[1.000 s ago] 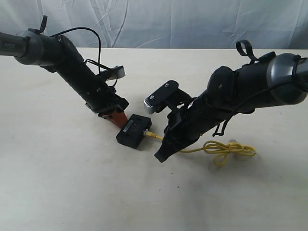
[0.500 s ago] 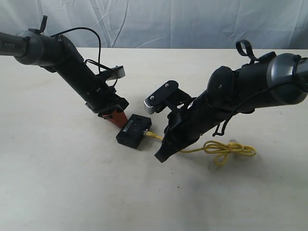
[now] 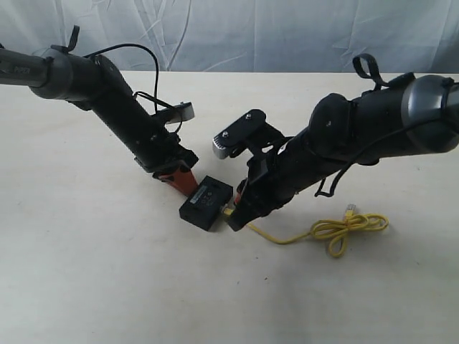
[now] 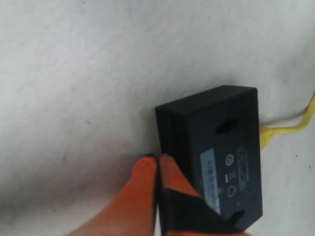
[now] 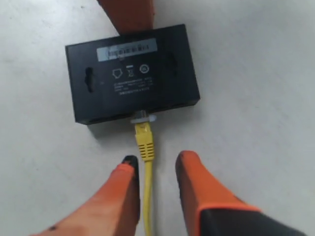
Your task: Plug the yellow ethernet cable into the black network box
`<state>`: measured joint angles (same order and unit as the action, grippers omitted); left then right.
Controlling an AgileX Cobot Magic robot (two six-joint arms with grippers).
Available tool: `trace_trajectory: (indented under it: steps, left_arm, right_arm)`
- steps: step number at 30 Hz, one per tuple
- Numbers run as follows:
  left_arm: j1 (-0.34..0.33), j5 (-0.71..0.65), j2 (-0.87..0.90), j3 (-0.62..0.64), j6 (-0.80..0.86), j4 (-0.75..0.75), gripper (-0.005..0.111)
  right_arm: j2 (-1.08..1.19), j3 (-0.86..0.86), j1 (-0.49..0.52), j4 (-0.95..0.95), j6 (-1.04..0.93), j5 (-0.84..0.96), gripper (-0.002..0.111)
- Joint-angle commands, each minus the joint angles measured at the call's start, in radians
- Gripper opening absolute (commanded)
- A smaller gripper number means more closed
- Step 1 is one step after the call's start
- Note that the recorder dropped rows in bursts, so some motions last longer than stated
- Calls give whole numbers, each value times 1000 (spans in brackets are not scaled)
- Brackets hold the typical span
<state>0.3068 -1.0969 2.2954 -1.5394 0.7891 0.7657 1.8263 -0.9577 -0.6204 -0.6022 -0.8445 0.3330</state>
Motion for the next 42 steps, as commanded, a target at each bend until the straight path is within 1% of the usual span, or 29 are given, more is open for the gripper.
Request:
trace_trajectory:
  steps: [1,2,3,4,5,6,8,10,13,15,16,17,18,19,20,21,24,27,32,37,42]
  left_arm:
    - [-15,52,-12,1,-9,-36,0]
    - [-23,59,-22,1,-20,-40,0]
    - [-47,74,-52,1,-55,-56,0]
    - [-57,77,-67,1,-70,-68,0]
    - [-81,81,-110,1,-119,-110,0]
    - [-94,82,-144,1,-162,-152,0]
    - [-113,115,-241,27,-280,-279,0]
    - [-123,199,-361,87,-379,-380,0]
    - [-129,308,-592,233,-416,-424,0]
    - [-129,427,-812,379,-420,-431,0]
    - [-129,458,-882,423,-420,-440,0]
    - [-129,510,-1009,498,-420,-464,0]
    - [-129,539,-1080,537,-420,-476,0]
    - [-129,578,-1218,609,-420,-490,0]
    - [-129,595,-1285,640,-420,-490,0]
    - [-129,629,-1396,691,-420,-490,0]
    - [-129,691,-1544,760,-420,-498,0]
    - [-129,729,-1654,801,-420,-525,0]
    - [-129,671,-1773,804,-420,-584,0]
    - [-129,671,-1824,804,-420,-584,0]
    - [-129,671,-1839,804,-420,-588,0]
  right_arm:
    - [-85,-5,3,0,46,32,28]
    - [-96,-5,3,0,63,37,27]
    - [-121,-5,3,2,110,42,22]
    - [-130,-5,3,2,132,42,18]
    - [-145,-5,5,2,188,42,5]
    - [-150,-5,12,4,217,45,-1]
    - [-172,-5,58,5,292,82,-1]
    - [-208,-5,148,7,347,155,-1]
    - [-319,-5,295,17,353,292,-1]
    - [-440,12,395,21,394,348,-1]
    - [-488,29,415,31,400,341,-1]
    - [-594,73,439,64,400,316,-1]
    - [-654,104,447,87,402,301,-1]
    - [-765,166,450,132,417,268,-1]
    - [-831,204,450,144,427,243,-1]
    - [-950,284,450,151,440,206,-1]
    - [-1150,389,450,151,444,150,-1]
    - [-1317,468,450,153,444,94,-1]
    - [-1529,487,450,146,444,152,-1]
    - [-1667,487,450,146,444,152,-1]
    - [-1737,487,450,146,444,152,-1]
